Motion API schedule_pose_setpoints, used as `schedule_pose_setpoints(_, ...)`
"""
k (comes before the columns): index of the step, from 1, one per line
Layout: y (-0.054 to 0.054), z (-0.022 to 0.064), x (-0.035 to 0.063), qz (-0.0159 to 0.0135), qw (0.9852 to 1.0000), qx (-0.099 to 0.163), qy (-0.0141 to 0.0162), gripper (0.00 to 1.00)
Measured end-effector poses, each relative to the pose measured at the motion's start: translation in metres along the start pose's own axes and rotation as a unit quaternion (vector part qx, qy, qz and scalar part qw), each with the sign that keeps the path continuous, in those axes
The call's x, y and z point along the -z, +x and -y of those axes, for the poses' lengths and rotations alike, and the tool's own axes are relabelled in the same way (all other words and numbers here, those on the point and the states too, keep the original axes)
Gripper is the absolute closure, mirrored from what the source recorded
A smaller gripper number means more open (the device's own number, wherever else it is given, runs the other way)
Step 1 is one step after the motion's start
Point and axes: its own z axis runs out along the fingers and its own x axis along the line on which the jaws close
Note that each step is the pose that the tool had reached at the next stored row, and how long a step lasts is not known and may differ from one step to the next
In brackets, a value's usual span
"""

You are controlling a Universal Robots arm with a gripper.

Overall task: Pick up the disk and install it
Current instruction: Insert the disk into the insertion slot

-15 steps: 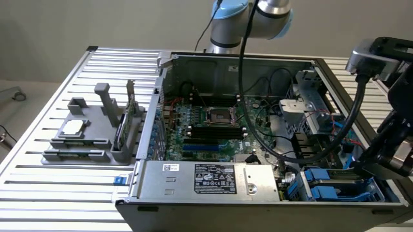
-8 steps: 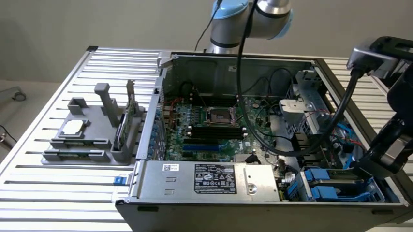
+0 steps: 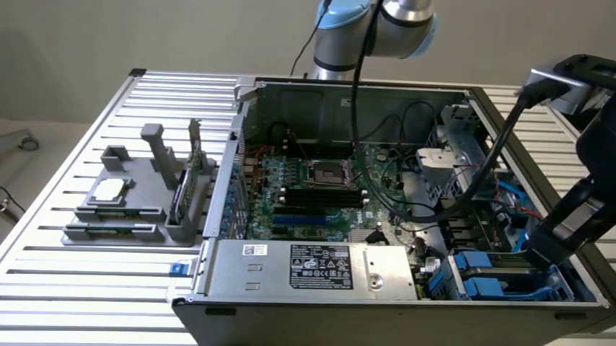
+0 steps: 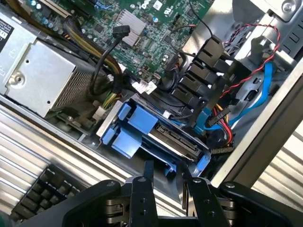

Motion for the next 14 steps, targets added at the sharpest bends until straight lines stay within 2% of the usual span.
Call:
schedule_pose_setpoints(4, 0.0000, -0.0001, -0.0010, -0.0019, 0.9993, -0.037, 0.0019, 0.67)
schedule_pose_setpoints(7, 0.0001, -0.0001, -0.0018, -0.0033, 0.9980, -0.064, 0.0033, 0.67)
schedule_pose_setpoints(10, 0.0001, -0.0001, -0.0025, -0.0047, 0.9959, -0.091, 0.0048, 0.67)
schedule_pose_setpoints(14, 0.0002, -0.0002, -0.0036, -0.0066, 0.9918, -0.127, 0.0067, 0.67)
